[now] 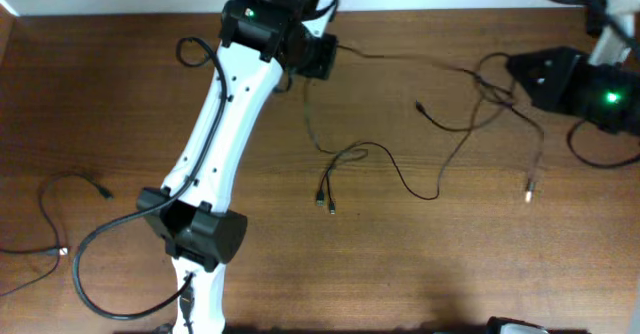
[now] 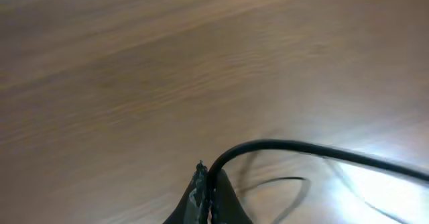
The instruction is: Untangle cables
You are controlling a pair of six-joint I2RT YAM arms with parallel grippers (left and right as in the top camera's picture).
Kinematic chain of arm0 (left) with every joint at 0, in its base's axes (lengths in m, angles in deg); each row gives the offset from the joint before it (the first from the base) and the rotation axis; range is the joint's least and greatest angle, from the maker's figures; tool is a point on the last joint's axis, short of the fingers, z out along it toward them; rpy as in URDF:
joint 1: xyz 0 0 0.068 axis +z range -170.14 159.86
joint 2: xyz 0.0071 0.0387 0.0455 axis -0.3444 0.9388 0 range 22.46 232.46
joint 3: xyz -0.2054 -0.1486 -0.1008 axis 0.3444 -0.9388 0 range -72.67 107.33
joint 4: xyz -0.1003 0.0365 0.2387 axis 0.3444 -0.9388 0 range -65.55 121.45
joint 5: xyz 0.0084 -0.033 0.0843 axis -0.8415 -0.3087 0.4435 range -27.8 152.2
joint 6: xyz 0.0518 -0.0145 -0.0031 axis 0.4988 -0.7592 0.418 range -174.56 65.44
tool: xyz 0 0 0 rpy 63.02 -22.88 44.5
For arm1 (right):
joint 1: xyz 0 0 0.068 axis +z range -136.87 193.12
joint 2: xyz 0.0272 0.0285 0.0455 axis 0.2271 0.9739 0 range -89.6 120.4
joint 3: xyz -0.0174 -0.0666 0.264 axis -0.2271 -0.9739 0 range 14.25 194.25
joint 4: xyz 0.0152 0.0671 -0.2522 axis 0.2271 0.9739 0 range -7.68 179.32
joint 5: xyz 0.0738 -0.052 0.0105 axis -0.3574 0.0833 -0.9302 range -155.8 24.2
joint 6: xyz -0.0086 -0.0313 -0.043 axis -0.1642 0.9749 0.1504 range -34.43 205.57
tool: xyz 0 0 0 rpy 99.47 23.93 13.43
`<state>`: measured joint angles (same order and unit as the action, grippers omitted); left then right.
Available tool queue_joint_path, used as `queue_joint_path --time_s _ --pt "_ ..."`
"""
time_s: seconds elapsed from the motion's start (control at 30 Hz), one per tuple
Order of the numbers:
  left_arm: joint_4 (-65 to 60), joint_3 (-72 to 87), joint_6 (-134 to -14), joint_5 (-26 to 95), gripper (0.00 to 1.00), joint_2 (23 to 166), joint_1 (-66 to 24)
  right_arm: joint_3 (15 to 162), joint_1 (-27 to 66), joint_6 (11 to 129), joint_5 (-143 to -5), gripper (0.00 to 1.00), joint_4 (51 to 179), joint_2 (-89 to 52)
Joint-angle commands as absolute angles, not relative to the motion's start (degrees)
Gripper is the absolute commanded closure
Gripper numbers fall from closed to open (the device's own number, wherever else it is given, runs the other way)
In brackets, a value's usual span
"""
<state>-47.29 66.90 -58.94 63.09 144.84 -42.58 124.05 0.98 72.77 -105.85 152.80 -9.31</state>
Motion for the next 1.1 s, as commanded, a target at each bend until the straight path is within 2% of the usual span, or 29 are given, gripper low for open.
queue_joint_path --time_s 0.0,0.13,0.37,0.57,0.67,0.87,1.07 --pt "-48.62 66.75 -59.73 70.85 1.0 145.61 -33.77 124.18 -10.36 74.71 -105.61 0.96 155.57 -9.75" --pt "-49.61 66.75 -59.71 70.47 1.0 145.61 -25.4 124.18 -21.4 74.67 -105.85 0.96 156.71 -8.09" --pt "-49.78 66.77 -59.67 74.47 1.0 145.59 -19.3 124.18 -28.2 74.67 -105.24 0.96 158.76 -2.75" --pt "-47.03 71.2 -57.55 74.47 1.0 142.7 -18.8 124.18 -23.93 77.88 -106.9 0.96 159.73 -2.23" --pt "-44.19 76.3 -57.57 74.47 1.0 140.06 -15.5 124.18 -22.25 77.88 -105.77 0.96 159.73 -2.23" --pt "-26.64 78.46 -57.55 74.47 1.0 139.9 3.17 124.18 -22.01 78.78 -105.42 0.96 161.02 -2.21" --pt "-28.67 74.88 -57.57 73.82 1.0 142.46 8.78 124.18 -22.01 79.19 -104.11 0.96 162.37 -2.21"
